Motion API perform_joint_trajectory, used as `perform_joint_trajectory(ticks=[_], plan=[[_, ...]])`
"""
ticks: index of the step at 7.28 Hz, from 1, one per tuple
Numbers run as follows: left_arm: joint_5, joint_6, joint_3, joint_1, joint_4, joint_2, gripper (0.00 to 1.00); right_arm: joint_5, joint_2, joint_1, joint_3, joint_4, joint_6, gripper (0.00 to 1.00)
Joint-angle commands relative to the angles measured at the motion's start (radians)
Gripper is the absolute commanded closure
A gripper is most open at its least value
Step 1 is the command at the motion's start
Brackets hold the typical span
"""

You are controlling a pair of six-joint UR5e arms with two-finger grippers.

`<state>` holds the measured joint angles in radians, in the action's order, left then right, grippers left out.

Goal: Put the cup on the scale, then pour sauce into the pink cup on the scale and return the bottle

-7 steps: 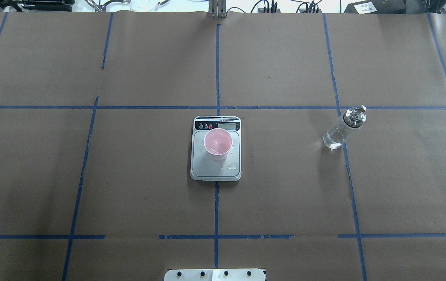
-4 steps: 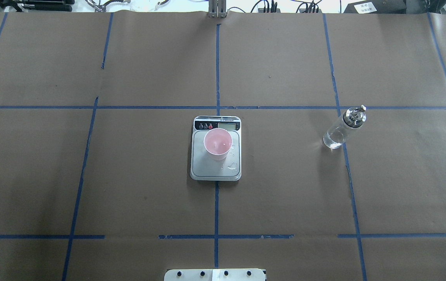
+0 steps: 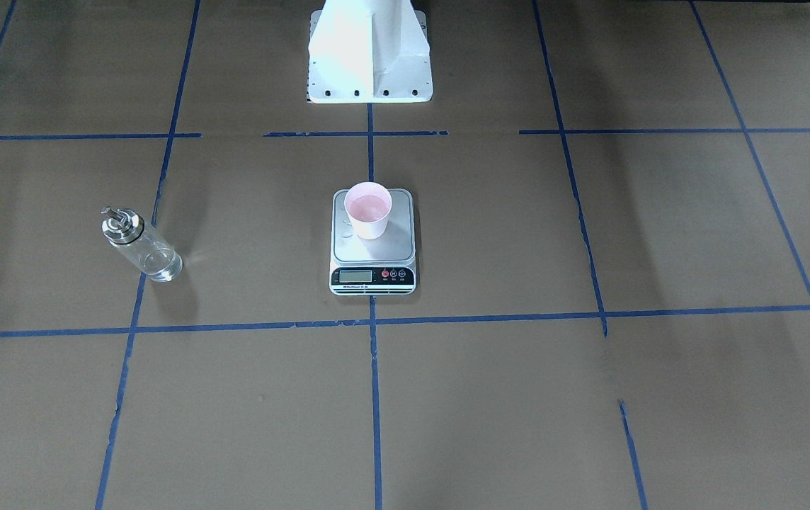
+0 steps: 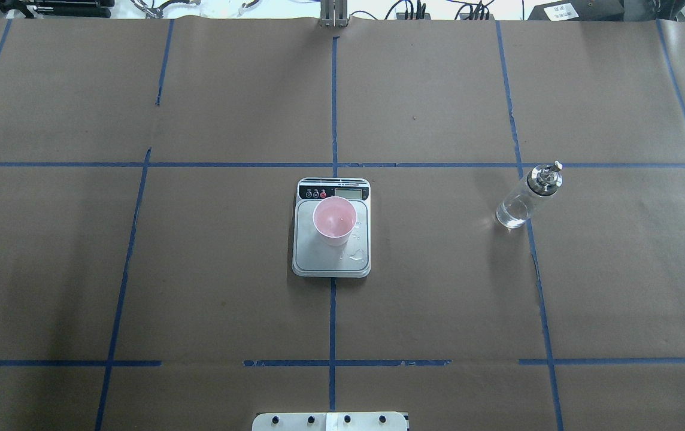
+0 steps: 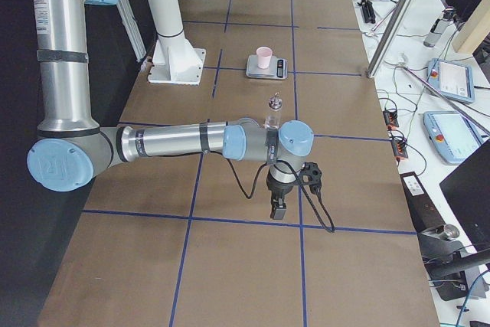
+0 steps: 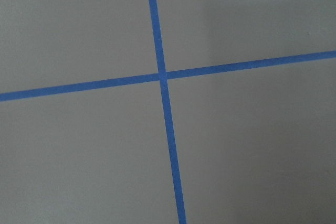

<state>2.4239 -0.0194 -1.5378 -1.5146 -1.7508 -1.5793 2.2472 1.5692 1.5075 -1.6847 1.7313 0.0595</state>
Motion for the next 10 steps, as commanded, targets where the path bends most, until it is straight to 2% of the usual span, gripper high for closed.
perform_joint_trajectory(ticks=[1,4,5,7,10], plan=[[-0.026,0.001,-0.024,-0.009,-0.001,-0.013,0.00,0.000,0.014,-0.007,0.028,-0.090,-0.004,0.00],[-0.127,-0.007,-0.013,-0.004,0.011,-0.027,0.00,0.000,0.011,-0.021,0.088,-0.173,-0.009,0.00],[-0.128,-0.008,-0.025,-0.009,0.014,-0.012,0.00,0.005,0.011,-0.023,0.085,-0.179,-0.010,0.00],[-0.128,-0.010,-0.025,-0.007,0.162,-0.016,0.00,0.008,0.011,-0.021,0.083,-0.190,-0.009,0.00],[-0.118,-0.010,-0.036,-0.009,0.180,-0.002,0.00,0.009,0.009,-0.023,0.082,-0.191,-0.006,0.00]])
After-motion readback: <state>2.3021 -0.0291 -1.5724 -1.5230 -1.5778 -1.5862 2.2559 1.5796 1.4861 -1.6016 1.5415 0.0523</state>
